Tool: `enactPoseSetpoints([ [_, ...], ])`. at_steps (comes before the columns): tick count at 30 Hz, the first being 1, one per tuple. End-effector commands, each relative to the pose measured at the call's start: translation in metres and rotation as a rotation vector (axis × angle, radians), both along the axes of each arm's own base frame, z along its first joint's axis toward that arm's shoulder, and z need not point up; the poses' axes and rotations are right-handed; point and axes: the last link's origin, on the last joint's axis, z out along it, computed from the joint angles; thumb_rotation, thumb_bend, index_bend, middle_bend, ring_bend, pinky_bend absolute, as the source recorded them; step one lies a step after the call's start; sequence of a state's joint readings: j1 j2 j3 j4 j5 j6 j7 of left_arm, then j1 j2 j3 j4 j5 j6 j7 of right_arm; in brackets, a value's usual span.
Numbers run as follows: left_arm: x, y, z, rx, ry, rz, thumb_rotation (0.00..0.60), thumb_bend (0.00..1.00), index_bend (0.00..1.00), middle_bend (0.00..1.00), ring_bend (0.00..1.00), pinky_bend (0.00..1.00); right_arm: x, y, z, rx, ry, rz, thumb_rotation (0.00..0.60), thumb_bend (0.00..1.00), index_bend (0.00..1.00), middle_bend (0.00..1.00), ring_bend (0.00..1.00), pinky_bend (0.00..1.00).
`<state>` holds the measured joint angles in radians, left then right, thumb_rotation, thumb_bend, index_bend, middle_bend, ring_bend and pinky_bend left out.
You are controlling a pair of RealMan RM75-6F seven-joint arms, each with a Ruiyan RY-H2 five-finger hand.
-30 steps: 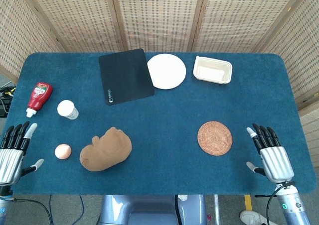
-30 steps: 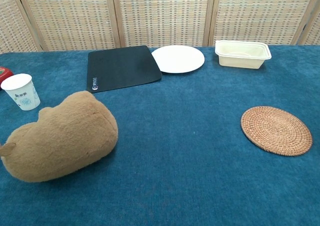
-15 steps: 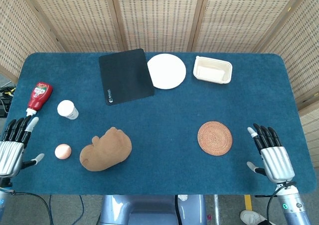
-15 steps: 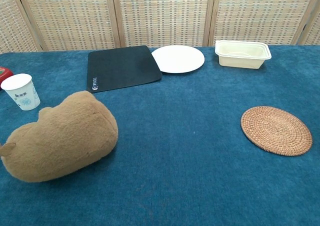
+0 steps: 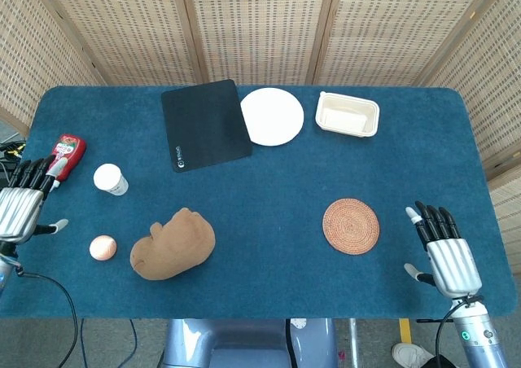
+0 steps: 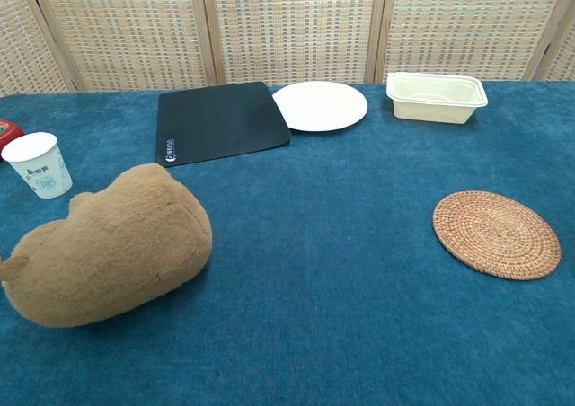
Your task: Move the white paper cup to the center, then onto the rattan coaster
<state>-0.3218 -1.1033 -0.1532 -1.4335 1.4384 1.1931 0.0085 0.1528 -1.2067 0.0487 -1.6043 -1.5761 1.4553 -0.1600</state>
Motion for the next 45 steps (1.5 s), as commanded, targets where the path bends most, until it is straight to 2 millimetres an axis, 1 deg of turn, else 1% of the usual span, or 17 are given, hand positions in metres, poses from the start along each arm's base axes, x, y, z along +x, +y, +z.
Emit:
enactPoseSetpoints([
  [1, 0.007, 0.033, 0.006, -0.019, 0.032, 0.024, 0.6, 0.08, 0.0, 0.0, 0.0, 0.0, -0.001, -0.001, -0.001, 0.003, 0.002, -0.004, 0.6, 0.05, 0.0, 0.0, 0.0, 0.0],
  [6, 0.021, 0.058, 0.001, -0.067, 0.088, 0.024, 0.6, 0.08, 0.0, 0.0, 0.0, 0.0, -0.002, -0.002, -0.001, 0.001, 0.003, -0.01, 0.6, 0.05, 0.0, 0.0, 0.0, 0.0],
  [8, 0.027, 0.067, -0.005, -0.098, 0.115, 0.032, 0.6, 0.08, 0.0, 0.0, 0.0, 0.0, -0.004, -0.004, -0.001, -0.001, 0.002, -0.017, 0.6, 0.05, 0.0, 0.0, 0.0, 0.0],
  [16, 0.032, 0.093, -0.028, -0.204, 0.177, 0.101, 0.6, 0.11, 0.0, 0.0, 0.0, 0.0, -0.012, -0.009, 0.0, -0.001, -0.007, -0.049, 0.6, 0.05, 0.0, 0.0, 0.0, 0.0],
  [23, 0.023, 0.106, -0.038, -0.229, 0.214, 0.154, 0.6, 0.12, 0.0, 0.0, 0.0, 0.0, -0.017, -0.011, 0.001, -0.005, -0.014, -0.067, 0.6, 0.05, 0.0, 0.0, 0.0, 0.0],
  [25, 0.02, 0.109, -0.041, -0.232, 0.219, 0.167, 0.6, 0.14, 0.0, 0.0, 0.0, 0.0, -0.018, -0.012, 0.001, -0.004, -0.015, -0.07, 0.6, 0.05, 0.0, 0.0, 0.0, 0.0],
  [30, 0.015, 0.119, -0.053, -0.259, 0.203, 0.205, 0.6, 0.15, 0.0, 0.0, 0.0, 0.0, -0.019, -0.012, 0.0, -0.004, -0.015, -0.075, 0.6, 0.05, 0.0, 0.0, 0.0, 0.0],
  [39, 0.008, 0.124, -0.064, -0.283, 0.221, 0.23, 0.6, 0.15, 0.0, 0.0, 0.0, 0.0, -0.023, -0.014, 0.003, -0.014, -0.031, -0.089, 0.6, 0.05, 0.0, 0.0, 0.0, 0.0],
  [45, 0.006, 0.131, -0.072, -0.292, 0.213, 0.253, 0.6, 0.2, 0.0, 0.0, 0.0, 0.0, -0.024, -0.014, 0.004, -0.015, -0.037, -0.089, 0.6, 0.05, 0.0, 0.0, 0.0, 0.0],
])
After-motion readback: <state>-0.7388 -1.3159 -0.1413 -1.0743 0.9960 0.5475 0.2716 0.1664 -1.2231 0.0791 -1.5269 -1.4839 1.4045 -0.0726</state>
